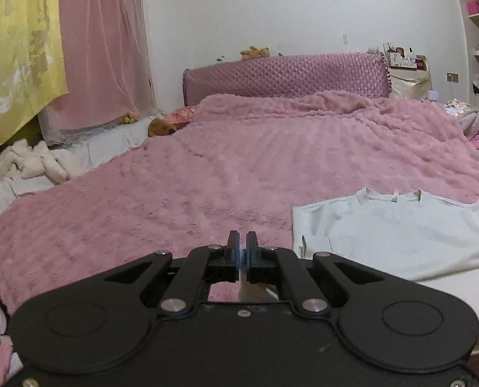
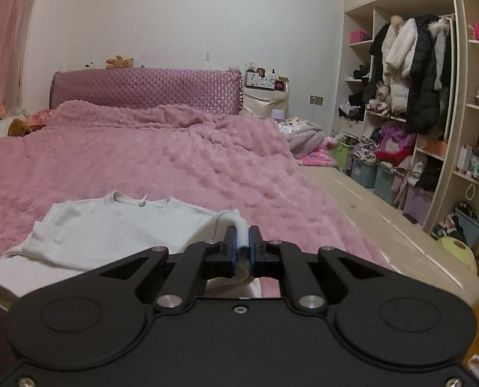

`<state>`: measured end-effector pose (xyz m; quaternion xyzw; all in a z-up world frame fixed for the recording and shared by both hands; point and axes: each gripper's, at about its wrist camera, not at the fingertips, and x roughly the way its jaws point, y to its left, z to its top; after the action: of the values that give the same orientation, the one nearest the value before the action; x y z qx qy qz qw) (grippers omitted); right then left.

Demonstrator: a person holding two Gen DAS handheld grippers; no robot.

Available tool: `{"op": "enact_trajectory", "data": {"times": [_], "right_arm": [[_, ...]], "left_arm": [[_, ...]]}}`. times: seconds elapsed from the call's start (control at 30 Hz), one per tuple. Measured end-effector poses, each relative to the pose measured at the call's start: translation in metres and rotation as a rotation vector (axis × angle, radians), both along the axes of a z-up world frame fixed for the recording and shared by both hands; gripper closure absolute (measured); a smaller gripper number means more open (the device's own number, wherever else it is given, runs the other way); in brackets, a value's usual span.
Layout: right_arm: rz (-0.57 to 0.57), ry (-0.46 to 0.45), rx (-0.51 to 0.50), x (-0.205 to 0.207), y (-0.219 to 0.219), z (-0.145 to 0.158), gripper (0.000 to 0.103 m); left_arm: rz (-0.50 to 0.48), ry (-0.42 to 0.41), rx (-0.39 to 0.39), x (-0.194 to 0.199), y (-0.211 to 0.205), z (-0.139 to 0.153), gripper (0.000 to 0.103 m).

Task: Fold small clothes
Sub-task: 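Lift the hem with both grippers and carry it over toward the collar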

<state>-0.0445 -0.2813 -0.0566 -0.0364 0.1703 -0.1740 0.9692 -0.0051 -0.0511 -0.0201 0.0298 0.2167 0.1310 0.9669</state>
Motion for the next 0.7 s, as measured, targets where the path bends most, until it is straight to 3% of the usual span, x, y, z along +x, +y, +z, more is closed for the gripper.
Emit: {"op": "enact_trajectory", "data": {"times": [0.23,0.43,0.57,0.63,0.7], "right_arm": [[0.003,-0.031,-0.036,0.058,-0.01,-0.005,0.101],[0.01,-0.032,-0.054,0.107,-0.018,-0.011,0.101],[0.029,0.022,-0.038,0.139,-0.022,-0.025,0.101],[0.045,0.05,-0.045,0.142,-0.02,-0.034,0.101],[0.049,0.075,-0.069,0.142,-0.02,-0.042,0.101]], "left_arm": [[0.028,0.012,-0.056,0.068,0.012,-0.007,0.1],[0.045,-0.024,-0.018,0.126,0.011,-0.008,0.103],[0.028,0.065,-0.035,0.156,0.014,-0.023,0.103],[0.001,0.124,-0.025,0.154,0.013,-0.04,0.097],[-0.05,0.213,-0.041,0.156,0.014,-0.062,0.079]]}}
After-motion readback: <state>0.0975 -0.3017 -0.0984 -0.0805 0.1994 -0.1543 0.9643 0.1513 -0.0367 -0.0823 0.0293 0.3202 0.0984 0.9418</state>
